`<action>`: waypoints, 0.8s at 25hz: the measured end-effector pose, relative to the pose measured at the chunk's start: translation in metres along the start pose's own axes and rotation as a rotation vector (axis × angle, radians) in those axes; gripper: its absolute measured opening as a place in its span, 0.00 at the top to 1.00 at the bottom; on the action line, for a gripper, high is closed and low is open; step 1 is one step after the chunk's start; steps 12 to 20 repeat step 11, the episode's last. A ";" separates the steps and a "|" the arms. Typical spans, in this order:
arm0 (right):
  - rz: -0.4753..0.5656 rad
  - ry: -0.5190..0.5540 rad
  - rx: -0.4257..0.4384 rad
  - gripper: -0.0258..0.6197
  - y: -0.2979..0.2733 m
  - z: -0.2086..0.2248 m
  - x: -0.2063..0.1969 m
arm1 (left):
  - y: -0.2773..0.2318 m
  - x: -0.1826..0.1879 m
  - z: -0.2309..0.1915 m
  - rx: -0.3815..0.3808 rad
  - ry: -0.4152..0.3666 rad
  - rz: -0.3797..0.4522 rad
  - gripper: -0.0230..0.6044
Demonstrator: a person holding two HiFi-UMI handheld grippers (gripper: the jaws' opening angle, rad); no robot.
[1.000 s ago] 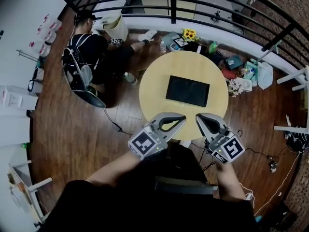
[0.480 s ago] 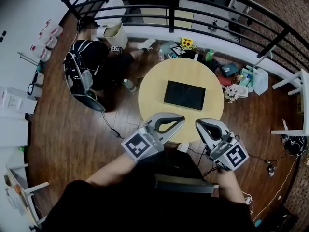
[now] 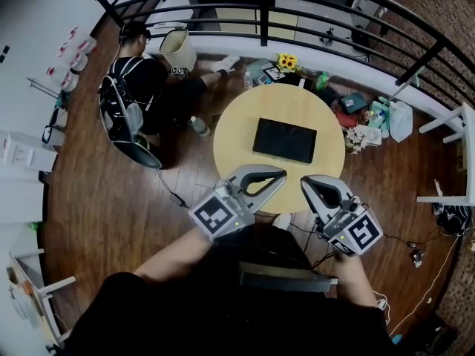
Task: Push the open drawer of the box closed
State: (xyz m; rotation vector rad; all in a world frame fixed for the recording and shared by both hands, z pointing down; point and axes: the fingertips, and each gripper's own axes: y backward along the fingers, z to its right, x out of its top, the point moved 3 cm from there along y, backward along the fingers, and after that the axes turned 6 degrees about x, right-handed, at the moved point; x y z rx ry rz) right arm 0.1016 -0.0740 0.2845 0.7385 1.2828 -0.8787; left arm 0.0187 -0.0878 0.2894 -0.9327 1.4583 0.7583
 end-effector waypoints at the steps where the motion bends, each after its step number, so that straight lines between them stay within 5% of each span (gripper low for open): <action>1: 0.000 -0.003 -0.001 0.96 0.001 0.001 -0.001 | -0.001 -0.002 0.001 -0.002 -0.002 -0.006 0.93; 20: -0.032 -0.015 -0.028 0.96 -0.002 -0.001 -0.006 | 0.002 -0.005 0.005 -0.014 -0.018 -0.013 0.93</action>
